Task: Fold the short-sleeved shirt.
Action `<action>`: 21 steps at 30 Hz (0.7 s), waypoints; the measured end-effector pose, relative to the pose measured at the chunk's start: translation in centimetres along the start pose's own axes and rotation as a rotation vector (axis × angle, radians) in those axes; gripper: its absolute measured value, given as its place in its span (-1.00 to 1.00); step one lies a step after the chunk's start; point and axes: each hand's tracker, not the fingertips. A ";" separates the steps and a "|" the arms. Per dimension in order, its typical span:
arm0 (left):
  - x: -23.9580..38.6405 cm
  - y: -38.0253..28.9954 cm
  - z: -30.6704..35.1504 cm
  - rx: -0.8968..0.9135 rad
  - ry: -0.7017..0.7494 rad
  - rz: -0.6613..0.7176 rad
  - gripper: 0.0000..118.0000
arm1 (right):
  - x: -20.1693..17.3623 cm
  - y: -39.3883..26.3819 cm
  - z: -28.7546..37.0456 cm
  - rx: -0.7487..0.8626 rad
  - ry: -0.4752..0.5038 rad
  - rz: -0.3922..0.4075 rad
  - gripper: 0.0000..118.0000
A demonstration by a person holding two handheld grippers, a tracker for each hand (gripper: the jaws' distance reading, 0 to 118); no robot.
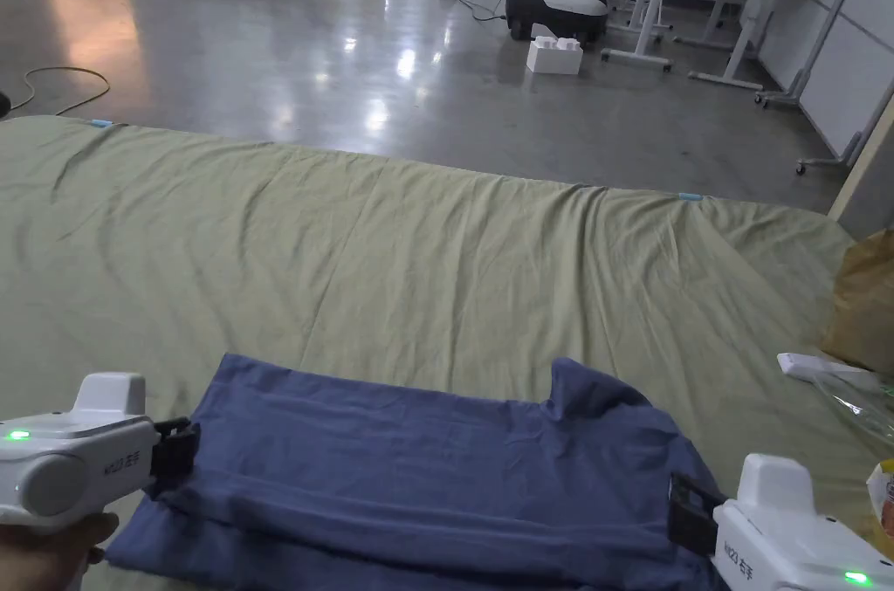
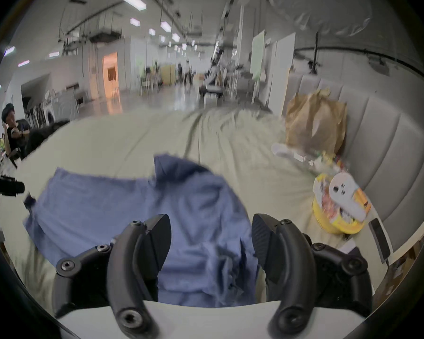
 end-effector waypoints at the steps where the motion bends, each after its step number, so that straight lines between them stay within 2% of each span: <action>1: 0.6 0.3 1.0 0.042 0.007 -0.013 -0.25 | -0.8 1.0 1.4 0.054 0.002 -0.009 0.27; 7: 3.2 0.7 5.7 0.293 0.001 -0.041 -0.25 | -4.4 3.9 6.5 0.313 -0.007 -0.001 0.28; 10: 4.6 0.2 8.0 0.410 0.018 -0.082 -0.31 | -6.0 4.6 8.4 0.403 -0.010 0.037 0.22; 12: 5.5 -0.2 9.3 0.454 0.020 -0.092 -0.54 | -6.6 4.2 9.3 0.408 -0.003 0.012 -0.06; 13: 5.7 -0.4 9.8 0.480 0.020 -0.097 -0.63 | -6.9 4.2 9.5 0.415 0.002 0.007 -0.36; 14: 5.9 -0.6 10.3 0.499 0.030 -0.100 -0.64 | -7.0 4.0 9.8 0.425 0.007 -0.006 -0.60; 15: 6.2 -0.9 10.9 0.520 0.041 -0.101 -0.66 | -7.2 3.8 10.1 0.432 0.006 -0.013 -0.74; 18: 6.5 -1.5 11.9 0.556 0.048 -0.103 -0.71 | -7.5 3.5 10.8 0.464 -0.006 -0.018 -0.78; 19: 6.7 -1.7 12.2 0.567 0.049 -0.101 -0.78 | -7.5 3.4 11.0 0.476 -0.008 -0.015 -0.84; 21: 6.8 -2.1 12.7 0.585 0.051 -0.099 -0.80 | -7.6 3.4 11.4 0.488 -0.005 -0.015 -0.91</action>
